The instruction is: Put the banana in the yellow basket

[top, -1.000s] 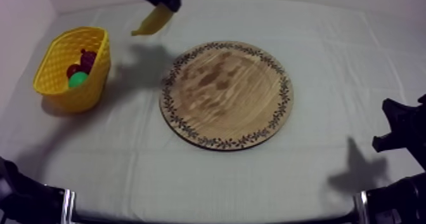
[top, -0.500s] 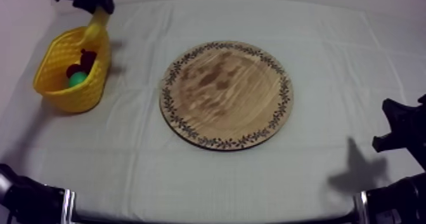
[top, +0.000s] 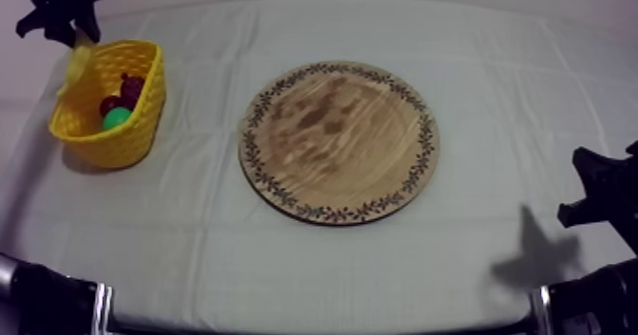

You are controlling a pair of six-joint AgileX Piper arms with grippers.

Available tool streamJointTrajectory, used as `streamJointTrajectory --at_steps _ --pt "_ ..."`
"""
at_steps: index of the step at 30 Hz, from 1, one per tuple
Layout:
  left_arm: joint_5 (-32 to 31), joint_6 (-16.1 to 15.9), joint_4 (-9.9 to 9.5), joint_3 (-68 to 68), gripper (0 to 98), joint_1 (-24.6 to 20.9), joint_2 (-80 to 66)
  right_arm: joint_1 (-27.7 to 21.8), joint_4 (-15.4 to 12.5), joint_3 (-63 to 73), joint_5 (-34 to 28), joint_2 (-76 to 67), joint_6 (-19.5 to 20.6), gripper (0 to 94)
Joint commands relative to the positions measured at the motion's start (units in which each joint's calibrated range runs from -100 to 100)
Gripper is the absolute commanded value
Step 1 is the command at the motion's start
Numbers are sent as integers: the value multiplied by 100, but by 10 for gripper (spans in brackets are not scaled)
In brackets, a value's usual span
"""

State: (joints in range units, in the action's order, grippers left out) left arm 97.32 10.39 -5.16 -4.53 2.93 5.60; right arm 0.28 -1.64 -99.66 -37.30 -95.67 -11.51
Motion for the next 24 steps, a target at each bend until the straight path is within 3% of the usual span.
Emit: streamJointTrajectory --at_steps 1,7,15,24 --pt "40 -10 10 -32 145 -49 -1 3 1 -1 -4 0 -5 3" --pt "-7 -50 66 -151 148 -60 93 3 1 -1 -4 0 -5 3" --pt "-772 -316 313 -658 162 -78 556 3 1 -1 -4 0 -5 3" --pt "-1341 -600 421 -774 235 -108 1260 3 1 -1 -4 0 -3 3"
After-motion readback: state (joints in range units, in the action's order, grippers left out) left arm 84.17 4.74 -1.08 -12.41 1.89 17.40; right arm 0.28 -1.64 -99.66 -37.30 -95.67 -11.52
